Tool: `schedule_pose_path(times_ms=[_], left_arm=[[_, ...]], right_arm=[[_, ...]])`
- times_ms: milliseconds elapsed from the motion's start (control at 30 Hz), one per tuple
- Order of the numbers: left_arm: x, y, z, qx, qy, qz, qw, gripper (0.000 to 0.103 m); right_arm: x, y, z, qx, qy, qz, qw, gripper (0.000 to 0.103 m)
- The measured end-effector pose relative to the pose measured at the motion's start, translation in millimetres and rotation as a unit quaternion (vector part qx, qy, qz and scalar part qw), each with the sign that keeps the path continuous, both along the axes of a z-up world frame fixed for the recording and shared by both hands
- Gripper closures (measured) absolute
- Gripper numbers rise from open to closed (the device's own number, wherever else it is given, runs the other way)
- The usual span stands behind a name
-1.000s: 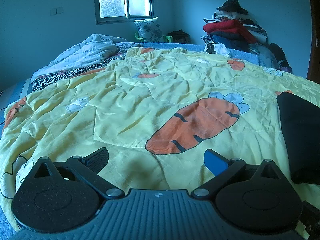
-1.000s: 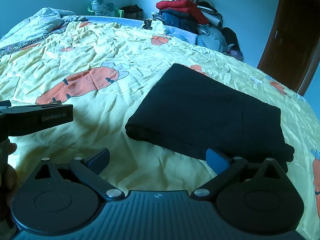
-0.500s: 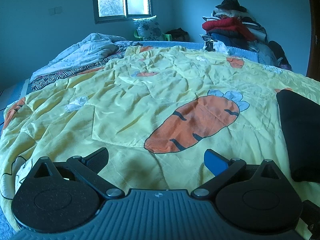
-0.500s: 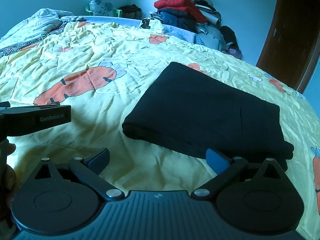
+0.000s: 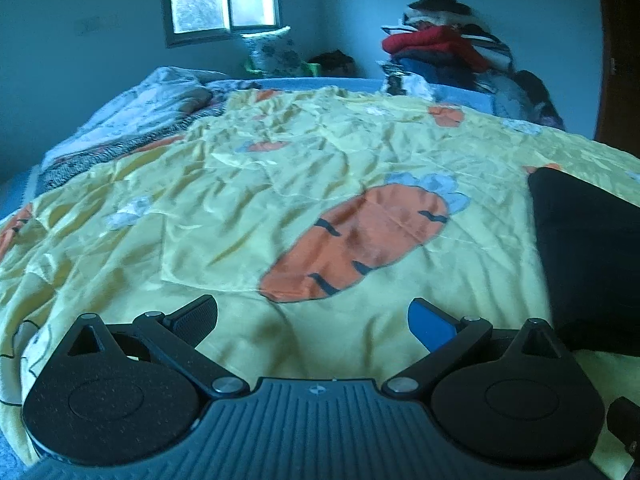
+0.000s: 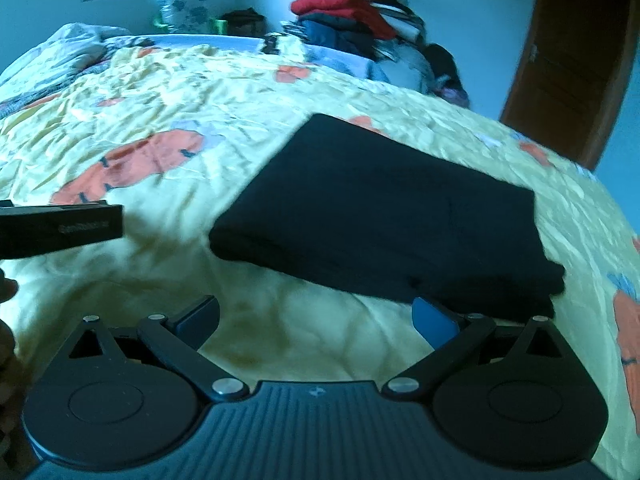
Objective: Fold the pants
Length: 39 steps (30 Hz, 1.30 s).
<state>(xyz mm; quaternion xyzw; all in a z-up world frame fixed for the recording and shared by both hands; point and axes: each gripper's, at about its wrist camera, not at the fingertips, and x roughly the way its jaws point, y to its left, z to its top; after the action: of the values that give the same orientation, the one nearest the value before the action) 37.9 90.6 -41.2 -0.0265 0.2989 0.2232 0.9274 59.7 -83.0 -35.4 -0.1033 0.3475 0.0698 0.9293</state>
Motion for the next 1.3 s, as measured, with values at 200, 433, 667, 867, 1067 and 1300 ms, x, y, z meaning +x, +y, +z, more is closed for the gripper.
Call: schedule_pose_path(times_ms=[200, 433, 667, 867, 1067, 1300], left_arm=[[0.9, -17.6, 2.6, -0.001, 0.003, -0.033, 0.9994, 0.0], [1.0, -35.3, 3.9, 0.002, 0.003, -0.07, 0.9976, 0.0], [-0.1, -43.3, 4.7, -0.011, 0.004, -0.1, 0.9949, 0.0], [0.5, -47.3, 3.4, -0.021, 0.008, -0.118, 0.9927, 0.0], [1.3, -51.7, 2.0, -0.028, 0.011, -0.135, 0.9903, 0.0], [3.7, -62.0, -0.5, -0.016, 0.018, -0.159, 0.9869, 0.0]], right_arm=[[1.6, -44.6, -7.1, 0.033, 0.008, -0.056, 0.998, 0.0], [1.0, -87.6, -16.4, 0.049, 0.011, -0.111, 0.993, 0.0], [-3.7, -100.4, -21.2, 0.05, 0.007, -0.125, 0.991, 0.0], [-4.4, -100.9, -22.3, 0.049, -0.003, -0.127, 0.991, 0.0], [-7.0, -108.4, -25.0, 0.06, -0.013, -0.141, 0.988, 0.0], [-9.6, -107.4, -26.4, 0.06, -0.021, -0.141, 0.988, 0.0]])
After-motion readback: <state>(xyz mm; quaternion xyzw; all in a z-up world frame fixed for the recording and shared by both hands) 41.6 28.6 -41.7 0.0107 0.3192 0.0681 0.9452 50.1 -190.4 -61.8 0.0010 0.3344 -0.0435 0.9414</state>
